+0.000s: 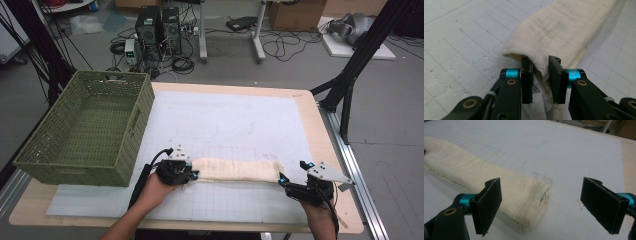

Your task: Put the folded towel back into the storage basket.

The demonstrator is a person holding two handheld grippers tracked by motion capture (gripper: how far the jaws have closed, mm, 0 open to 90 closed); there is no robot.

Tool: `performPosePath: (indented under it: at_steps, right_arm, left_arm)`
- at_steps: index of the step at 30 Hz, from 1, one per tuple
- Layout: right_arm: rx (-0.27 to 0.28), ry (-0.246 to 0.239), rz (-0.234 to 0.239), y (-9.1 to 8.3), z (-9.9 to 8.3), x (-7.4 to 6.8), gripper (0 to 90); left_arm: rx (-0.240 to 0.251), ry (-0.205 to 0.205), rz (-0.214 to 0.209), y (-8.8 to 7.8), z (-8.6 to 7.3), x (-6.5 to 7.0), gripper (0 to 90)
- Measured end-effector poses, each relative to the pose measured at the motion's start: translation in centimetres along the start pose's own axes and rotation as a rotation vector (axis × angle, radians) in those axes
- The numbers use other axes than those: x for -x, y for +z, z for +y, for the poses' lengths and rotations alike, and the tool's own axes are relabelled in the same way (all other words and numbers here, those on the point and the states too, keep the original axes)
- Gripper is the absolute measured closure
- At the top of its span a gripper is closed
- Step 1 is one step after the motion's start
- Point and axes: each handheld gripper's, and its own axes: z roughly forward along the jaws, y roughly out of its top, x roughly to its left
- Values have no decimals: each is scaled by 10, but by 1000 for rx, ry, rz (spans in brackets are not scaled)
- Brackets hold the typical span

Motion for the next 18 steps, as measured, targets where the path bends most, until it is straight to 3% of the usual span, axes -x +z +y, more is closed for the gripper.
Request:
performPosePath:
  at_steps: [2, 6, 8, 12, 17, 18]
  right_arm:
    - [1, 1, -4, 0, 0, 0, 161]
    - [16, 22, -18, -1, 0, 3, 162]
    - [32, 37, -44, -5, 0, 7, 162]
    - [57, 59, -86, -12, 0, 13, 162]
    - [89, 82, -128, -20, 2, 22, 162]
    - [109, 109, -142, -24, 4, 26, 162]
  left_arm:
    - [-4, -10, -11, 0, 0, 0, 802]
    - [-10, -97, -29, -1, 1, -3, 818]
    - [2, -104, -35, -3, 2, -4, 822]
    - [73, -146, -74, -14, 3, -7, 824]
    - [104, -158, -83, -19, 2, -9, 823]
    - [111, -160, -84, -20, 2, -9, 823]
